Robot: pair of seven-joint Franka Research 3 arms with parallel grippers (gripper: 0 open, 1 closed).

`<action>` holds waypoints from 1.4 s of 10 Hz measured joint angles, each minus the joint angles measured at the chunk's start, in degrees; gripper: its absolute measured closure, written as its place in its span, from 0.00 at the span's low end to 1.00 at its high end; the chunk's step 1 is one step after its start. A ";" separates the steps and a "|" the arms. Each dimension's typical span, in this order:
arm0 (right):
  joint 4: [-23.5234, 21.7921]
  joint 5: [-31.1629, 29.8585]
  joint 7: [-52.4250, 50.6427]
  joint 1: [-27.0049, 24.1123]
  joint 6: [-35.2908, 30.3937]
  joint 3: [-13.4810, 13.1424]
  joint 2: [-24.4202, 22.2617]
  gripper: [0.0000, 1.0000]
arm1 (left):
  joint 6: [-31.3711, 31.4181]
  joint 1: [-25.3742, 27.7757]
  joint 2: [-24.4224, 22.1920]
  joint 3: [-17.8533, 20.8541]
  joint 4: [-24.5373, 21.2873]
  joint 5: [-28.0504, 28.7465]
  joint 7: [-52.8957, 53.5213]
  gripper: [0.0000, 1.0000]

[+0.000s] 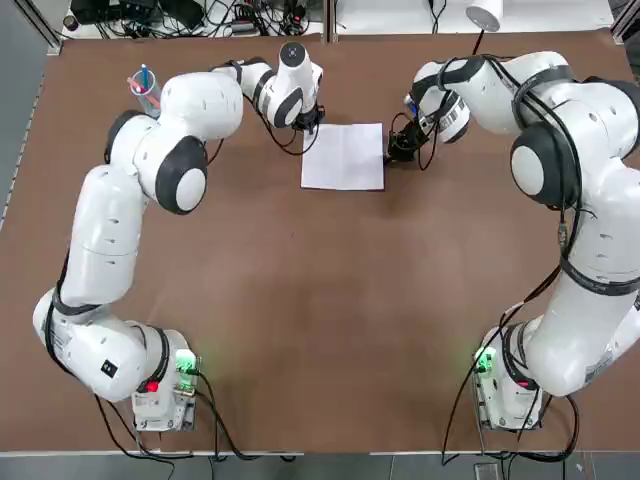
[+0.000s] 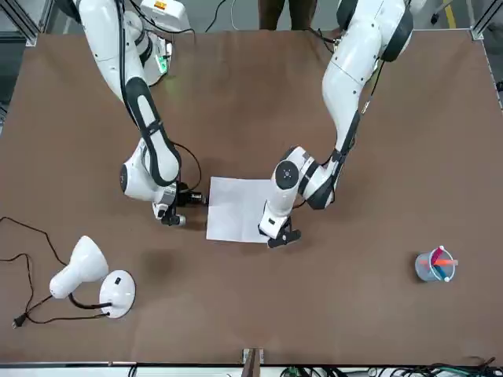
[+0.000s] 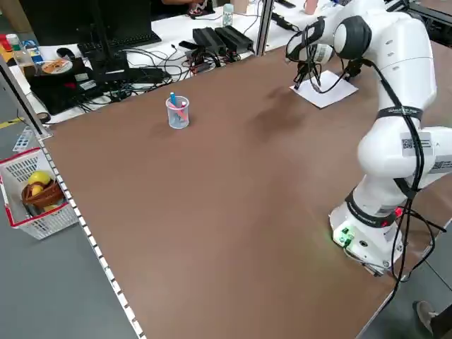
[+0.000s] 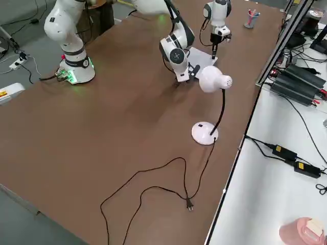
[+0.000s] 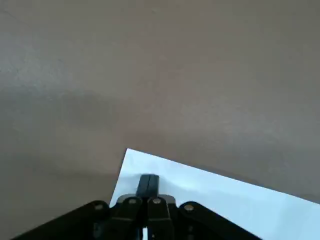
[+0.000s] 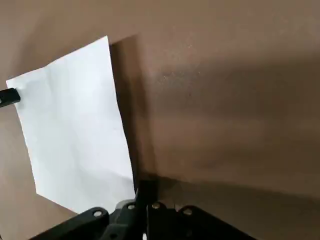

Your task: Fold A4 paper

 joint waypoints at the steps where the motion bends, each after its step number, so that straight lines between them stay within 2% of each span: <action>1: 0.03 0.79 -0.04 0.01 0.00 0.29 0.06 0.99 | 0.00 0.00 0.00 0.00 0.00 0.00 0.00 0.99; 14: 3.27 2.78 1.91 0.02 -0.13 1.38 -0.86 0.99 | 0.05 0.00 0.00 0.01 -0.02 0.00 0.00 0.99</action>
